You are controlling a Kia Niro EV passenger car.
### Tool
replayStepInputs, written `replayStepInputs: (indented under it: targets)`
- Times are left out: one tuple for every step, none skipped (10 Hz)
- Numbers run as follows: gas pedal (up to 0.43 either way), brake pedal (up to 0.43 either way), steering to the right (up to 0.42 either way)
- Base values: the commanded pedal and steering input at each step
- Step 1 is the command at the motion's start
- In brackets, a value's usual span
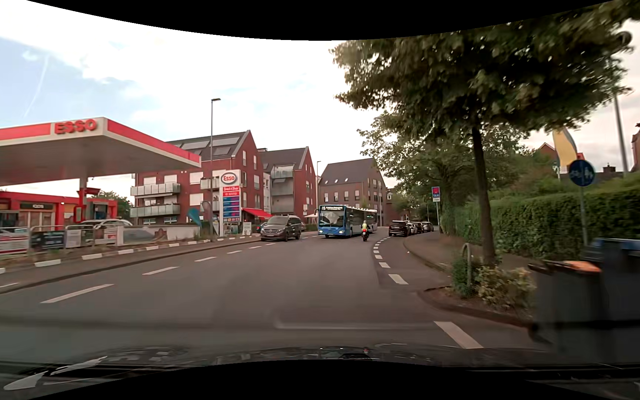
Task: Follow the waypoints while adhering to traffic rules and regulations
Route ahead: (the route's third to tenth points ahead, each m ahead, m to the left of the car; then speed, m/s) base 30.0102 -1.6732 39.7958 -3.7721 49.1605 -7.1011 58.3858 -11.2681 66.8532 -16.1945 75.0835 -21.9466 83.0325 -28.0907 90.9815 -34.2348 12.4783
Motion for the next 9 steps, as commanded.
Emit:
replayStepInputs:
  targets:
    - [0.138,0.000,0.037]
    - [0.138,0.000,0.037]
    - [0.138,0.000,0.041]
    - [0.138,0.000,0.049]
    - [0.138,0.000,0.053]
    - [0.138,0.000,0.054]
    - [0.138,0.000,0.051]
    - [0.138,0.000,0.050]
    - [0.138,0.000,0.044]
